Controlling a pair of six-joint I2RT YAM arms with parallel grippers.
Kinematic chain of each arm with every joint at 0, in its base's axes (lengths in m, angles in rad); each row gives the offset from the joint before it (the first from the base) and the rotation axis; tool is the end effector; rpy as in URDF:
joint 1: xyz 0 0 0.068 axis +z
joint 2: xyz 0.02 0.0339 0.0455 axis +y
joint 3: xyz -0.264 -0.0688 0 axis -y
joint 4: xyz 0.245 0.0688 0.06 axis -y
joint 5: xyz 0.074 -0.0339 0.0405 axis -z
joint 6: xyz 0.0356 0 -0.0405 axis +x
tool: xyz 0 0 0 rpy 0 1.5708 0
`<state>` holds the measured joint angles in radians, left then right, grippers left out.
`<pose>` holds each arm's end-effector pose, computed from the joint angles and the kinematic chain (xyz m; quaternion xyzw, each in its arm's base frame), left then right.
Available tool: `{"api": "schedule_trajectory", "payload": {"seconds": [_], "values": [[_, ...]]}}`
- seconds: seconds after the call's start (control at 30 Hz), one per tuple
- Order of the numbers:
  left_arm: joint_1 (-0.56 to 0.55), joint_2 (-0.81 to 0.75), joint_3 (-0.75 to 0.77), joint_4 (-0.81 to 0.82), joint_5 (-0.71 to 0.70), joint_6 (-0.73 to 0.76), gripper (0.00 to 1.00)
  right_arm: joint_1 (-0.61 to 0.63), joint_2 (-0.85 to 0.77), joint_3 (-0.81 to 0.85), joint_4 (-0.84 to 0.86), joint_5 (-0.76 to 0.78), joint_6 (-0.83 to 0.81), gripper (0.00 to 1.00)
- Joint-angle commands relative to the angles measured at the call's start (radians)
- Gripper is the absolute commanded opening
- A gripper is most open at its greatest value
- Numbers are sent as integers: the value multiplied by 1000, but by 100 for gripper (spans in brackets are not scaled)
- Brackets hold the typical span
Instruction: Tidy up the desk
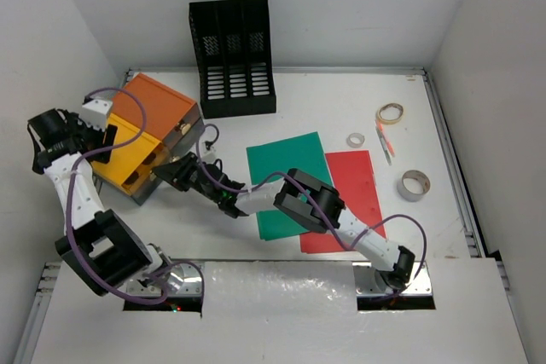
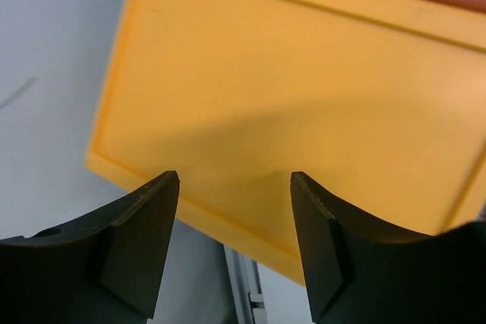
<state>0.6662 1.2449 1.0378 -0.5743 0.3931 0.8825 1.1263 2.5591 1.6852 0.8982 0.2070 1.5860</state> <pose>0.2156 0.1521 0.2967 0.1724 0.8919 0.1348 0.3957 0.2442 0.4957 0.1120 0.2303 0.6596 0.6801 0.2221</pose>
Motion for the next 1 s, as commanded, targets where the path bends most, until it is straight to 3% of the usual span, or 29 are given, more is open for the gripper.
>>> {"api": "schedule_trajectory", "payload": {"seconds": [0.0, 0.2, 0.5, 0.77, 0.97], "values": [[0, -2, 105, -19, 7, -71, 60, -51, -59, -61, 31, 63, -9, 0], [1, 13, 177, -42, -28, -99, 62, -62, -121, -197, 68, 62, -14, 0], [1, 19, 131, -16, -23, -122, 62, -68, -312, -468, 96, 31, -84, 0], [1, 28, 136, 13, -48, -163, 62, -88, -372, -591, 100, -6, -57, 0], [1, 28, 133, 28, -49, -181, 62, -100, -457, -667, 93, -14, -133, 0]]}}
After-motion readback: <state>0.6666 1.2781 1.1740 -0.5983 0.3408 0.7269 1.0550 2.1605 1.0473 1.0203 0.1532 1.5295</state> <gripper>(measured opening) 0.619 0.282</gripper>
